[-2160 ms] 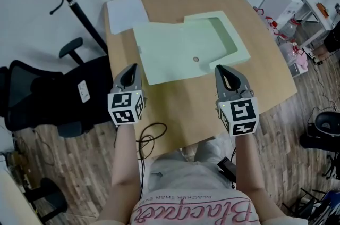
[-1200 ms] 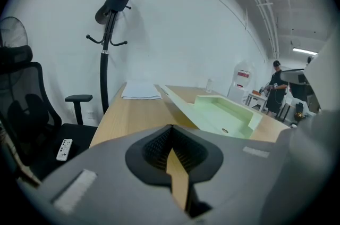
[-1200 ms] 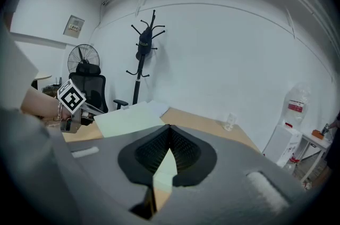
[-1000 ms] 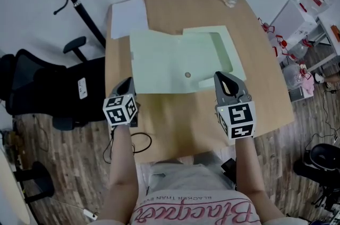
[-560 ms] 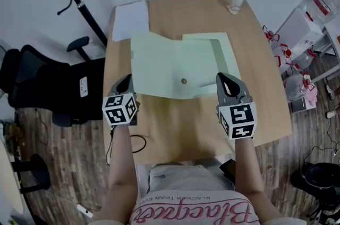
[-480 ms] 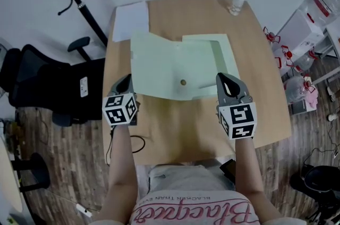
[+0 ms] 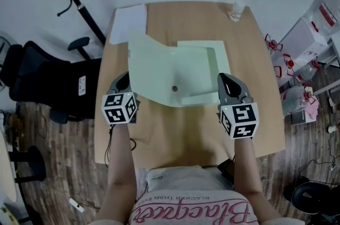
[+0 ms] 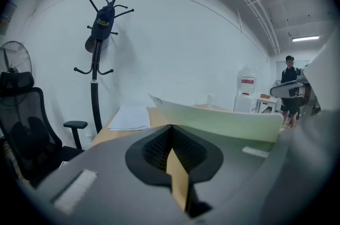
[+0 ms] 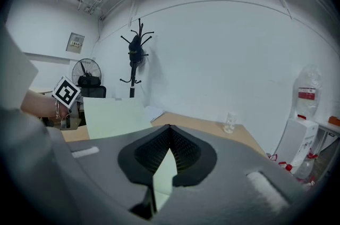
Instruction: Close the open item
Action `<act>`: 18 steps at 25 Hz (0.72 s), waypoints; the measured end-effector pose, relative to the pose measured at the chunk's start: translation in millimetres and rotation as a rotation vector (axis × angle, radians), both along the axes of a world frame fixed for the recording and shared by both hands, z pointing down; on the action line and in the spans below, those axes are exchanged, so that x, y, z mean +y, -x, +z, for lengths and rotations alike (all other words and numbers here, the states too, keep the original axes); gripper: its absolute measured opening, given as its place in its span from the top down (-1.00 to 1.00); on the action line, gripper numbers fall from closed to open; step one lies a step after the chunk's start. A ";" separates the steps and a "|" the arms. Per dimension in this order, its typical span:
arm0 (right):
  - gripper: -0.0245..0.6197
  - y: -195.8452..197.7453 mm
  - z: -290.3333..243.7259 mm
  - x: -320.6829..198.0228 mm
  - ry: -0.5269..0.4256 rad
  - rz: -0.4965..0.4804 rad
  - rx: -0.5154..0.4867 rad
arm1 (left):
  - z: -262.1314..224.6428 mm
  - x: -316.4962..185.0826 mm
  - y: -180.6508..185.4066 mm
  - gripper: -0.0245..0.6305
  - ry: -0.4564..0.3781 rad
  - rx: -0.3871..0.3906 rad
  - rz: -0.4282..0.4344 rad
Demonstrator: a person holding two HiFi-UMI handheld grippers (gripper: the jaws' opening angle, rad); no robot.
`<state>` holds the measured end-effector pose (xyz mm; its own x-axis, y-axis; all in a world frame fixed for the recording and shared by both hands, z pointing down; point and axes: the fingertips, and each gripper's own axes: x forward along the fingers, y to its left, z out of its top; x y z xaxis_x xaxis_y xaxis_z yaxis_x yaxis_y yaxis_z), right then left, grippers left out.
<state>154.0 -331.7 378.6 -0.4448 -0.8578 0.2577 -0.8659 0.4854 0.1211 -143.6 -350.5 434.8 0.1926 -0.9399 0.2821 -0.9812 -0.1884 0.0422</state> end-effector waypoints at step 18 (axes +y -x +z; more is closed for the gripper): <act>0.92 -52.2 16.3 -35.2 0.055 -0.014 -0.074 | -15.8 -34.7 -89.7 0.88 -0.045 0.018 0.120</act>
